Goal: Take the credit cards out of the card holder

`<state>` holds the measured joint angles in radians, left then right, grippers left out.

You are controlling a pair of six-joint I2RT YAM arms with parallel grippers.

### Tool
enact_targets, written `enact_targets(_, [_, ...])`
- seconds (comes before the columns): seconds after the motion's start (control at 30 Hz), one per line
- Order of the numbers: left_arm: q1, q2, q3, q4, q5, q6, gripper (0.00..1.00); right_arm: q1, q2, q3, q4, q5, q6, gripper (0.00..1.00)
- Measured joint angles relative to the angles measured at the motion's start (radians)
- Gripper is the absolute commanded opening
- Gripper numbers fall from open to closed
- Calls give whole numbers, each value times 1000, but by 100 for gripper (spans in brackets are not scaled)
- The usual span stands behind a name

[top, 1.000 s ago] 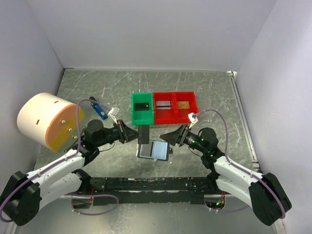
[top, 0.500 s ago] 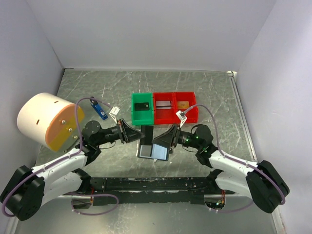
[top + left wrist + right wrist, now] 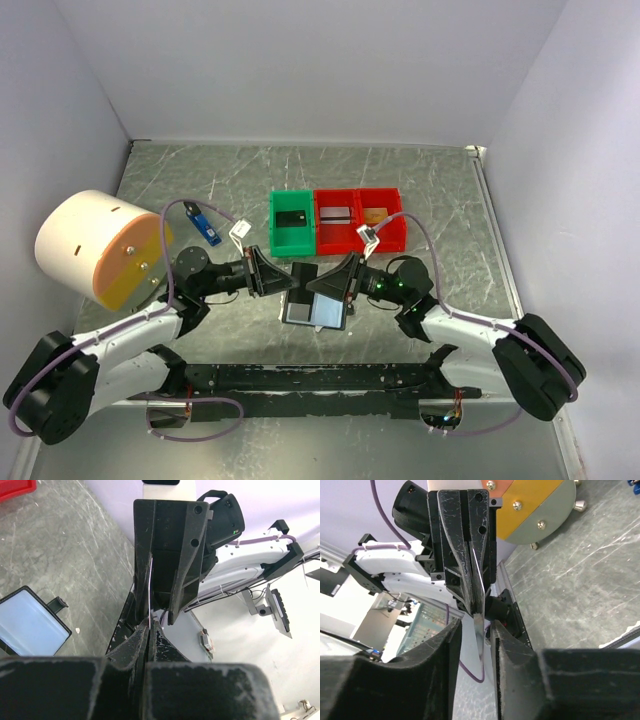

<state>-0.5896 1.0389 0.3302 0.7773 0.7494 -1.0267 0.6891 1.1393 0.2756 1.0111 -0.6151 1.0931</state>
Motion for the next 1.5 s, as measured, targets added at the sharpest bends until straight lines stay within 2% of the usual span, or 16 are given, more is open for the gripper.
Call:
enact_targets(0.2, [0,10,-8,37,11,-14,7,13,38,0,48,-1,23,1])
enact_targets(0.23, [0,10,-8,39,12,-14,7,13,43,0,55,-2,26,0])
enact_targets(0.3, [0,8,-8,36,11,-13,10,13,48,0,64,-2,32,0])
enact_targets(0.5, [0,-19,-4,-27,11,21,28,18,43,0,59,1,30,0])
enact_targets(0.63, [0,-39,3,-88,15,55,21,18,25,0,35,13,21,0])
enact_targets(0.83, [0,-60,6,-135,22,89,7,18,19,0,0,19,12,2])
enact_targets(0.93, [0,-62,6,-139,23,95,7,18,19,0,-4,20,12,10])
enact_targets(1.07, [0,-60,6,-131,28,92,7,18,19,0,-2,19,18,15])
enact_targets(1.37, [0,-40,5,-70,40,57,7,18,21,0,30,12,33,15])
enact_targets(1.5, [0,-39,0,-44,42,46,7,19,30,1,50,4,38,9])
